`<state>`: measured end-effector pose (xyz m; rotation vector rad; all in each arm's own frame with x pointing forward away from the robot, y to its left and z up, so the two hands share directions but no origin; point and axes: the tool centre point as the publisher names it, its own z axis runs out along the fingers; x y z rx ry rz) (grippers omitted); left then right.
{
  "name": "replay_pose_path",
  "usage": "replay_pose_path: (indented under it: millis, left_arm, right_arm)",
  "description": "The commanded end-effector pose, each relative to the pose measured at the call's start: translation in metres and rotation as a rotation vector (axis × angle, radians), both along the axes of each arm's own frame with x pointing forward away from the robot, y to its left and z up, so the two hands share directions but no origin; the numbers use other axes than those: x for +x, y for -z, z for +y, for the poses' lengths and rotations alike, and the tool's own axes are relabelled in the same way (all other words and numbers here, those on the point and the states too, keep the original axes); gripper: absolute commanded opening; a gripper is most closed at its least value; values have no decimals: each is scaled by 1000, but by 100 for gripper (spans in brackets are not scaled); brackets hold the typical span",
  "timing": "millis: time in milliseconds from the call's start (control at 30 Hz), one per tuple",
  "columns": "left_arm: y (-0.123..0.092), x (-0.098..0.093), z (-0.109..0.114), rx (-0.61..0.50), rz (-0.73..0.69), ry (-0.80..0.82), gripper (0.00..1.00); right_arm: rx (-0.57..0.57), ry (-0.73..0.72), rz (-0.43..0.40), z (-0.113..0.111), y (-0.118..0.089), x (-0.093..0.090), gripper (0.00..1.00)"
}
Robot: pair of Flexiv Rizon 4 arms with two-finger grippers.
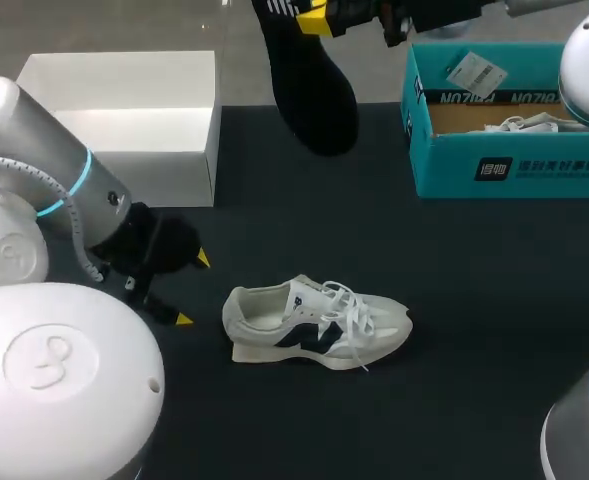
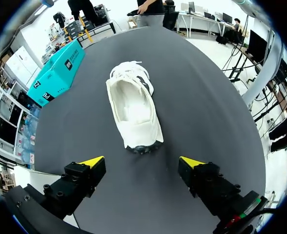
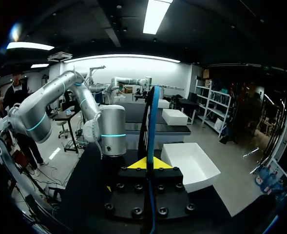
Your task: Take the shoe out of the shoebox, open the shoe tongue, remove and reinsert the insole, then place the shoe into the shoebox
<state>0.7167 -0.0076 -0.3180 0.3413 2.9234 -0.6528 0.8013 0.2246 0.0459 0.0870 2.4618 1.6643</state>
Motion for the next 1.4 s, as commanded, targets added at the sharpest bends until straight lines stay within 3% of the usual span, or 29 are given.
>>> replay_pose_path:
  millis: [33,733,967,1400]
  left_arm:
    - [-12,-3,3,72,-4,3,100]
    - [-15,-2,-2,100,24,30,100]
    - [-15,14,-25,119,10,-12,100]
    - [-4,23,-83,121,45,-11,100]
  right_arm:
    - [-1,1,1,2,1,1,0]
    - [-1,1,1,2,1,1,0]
    - [-1,1,1,2,1,1,0]
    - [-1,1,1,2,1,1,0]
